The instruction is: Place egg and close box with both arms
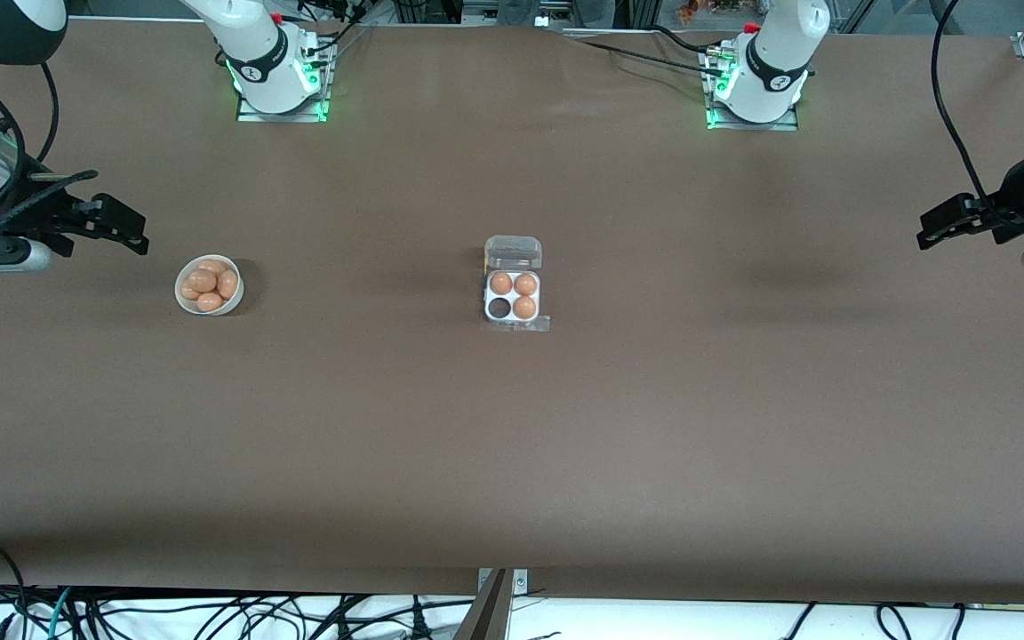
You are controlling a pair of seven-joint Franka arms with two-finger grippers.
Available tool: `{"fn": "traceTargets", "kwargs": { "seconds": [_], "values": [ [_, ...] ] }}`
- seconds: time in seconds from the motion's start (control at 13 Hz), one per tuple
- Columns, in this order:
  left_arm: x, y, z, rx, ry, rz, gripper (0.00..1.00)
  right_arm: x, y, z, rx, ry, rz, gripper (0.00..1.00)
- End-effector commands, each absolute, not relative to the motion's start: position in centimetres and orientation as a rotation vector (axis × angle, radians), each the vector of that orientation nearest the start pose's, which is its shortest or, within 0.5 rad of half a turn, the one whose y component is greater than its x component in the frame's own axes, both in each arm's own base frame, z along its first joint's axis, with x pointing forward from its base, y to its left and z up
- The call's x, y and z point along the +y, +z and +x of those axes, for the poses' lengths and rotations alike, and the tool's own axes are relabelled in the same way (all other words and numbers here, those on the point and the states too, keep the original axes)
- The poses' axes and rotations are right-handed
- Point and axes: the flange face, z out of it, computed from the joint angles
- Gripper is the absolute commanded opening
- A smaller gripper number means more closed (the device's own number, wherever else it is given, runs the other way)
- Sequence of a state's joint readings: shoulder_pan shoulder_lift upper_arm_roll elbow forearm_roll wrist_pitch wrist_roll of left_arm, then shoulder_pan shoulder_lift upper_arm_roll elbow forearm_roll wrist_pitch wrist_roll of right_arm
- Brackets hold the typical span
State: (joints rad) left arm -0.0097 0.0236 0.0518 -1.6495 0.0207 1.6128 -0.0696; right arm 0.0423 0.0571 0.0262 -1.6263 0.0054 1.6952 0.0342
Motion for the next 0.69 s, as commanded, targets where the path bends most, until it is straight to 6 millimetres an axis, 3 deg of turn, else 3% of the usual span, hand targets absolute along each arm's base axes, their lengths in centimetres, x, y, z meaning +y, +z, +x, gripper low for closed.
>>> {"fn": "traceTargets", "kwargs": {
  "seconds": [0.0,0.23,0.38,0.61],
  "values": [
    [2.7,58.4,56.3,-0.166,0.088,-3.117,1.00,4.2,56.2,58.1,-0.079,0.033,-3.146,1.00],
    [2.7,58.4,56.3,-0.166,0.088,-3.119,1.00,4.0,51.2,58.7,-0.056,0.276,-3.158,1.00],
    [2.6,58.4,56.3,-0.166,0.088,-3.118,1.00,2.2,45.9,59.3,-0.024,0.417,-3.177,1.00],
    [2.5,58.4,56.3,-0.162,0.088,-3.119,1.00,0.3,39.1,58.0,0.003,0.376,-3.191,1.00]
  ]
}}
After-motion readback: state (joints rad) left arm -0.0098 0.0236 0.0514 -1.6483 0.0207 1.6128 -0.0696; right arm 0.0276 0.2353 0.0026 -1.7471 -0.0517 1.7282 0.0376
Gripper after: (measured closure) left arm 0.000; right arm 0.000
